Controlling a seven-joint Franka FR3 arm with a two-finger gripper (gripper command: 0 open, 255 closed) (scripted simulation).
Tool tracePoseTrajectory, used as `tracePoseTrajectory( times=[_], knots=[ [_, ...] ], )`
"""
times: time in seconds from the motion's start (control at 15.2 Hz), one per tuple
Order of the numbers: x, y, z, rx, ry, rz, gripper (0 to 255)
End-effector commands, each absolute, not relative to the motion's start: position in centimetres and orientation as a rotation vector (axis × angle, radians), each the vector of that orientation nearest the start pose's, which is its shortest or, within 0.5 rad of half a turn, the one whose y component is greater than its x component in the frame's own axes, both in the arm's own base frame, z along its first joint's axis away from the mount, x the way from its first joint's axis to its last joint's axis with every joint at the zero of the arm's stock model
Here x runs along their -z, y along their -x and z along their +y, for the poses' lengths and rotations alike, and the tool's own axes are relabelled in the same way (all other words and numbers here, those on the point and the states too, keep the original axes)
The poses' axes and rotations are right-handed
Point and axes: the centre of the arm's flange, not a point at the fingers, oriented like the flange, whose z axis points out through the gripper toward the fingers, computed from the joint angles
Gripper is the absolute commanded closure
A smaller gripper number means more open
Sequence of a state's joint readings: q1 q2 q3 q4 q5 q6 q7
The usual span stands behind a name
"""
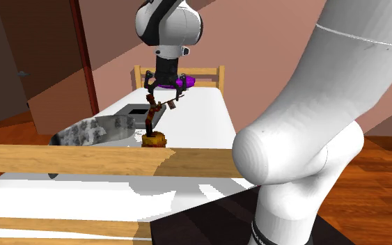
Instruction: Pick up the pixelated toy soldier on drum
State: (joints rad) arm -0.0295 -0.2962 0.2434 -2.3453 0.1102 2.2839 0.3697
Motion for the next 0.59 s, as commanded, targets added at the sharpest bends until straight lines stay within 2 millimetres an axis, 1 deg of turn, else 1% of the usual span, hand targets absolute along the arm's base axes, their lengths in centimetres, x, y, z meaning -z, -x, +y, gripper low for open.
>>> tracePoseTrajectory(
  times=[0.0,0.26,0.33,0.53],
  knots=[
    [-45.8,-48.5,11.7,0.372,3.014,0.368,0],
    [-44.3,-52.6,13.5,0.459,3.002,0.431,0],
    [-44.1,-53.3,13.8,0.474,2.999,0.442,0],
    [-42.5,-53.3,13.8,0.474,2.999,0.442,0]
  ],
)
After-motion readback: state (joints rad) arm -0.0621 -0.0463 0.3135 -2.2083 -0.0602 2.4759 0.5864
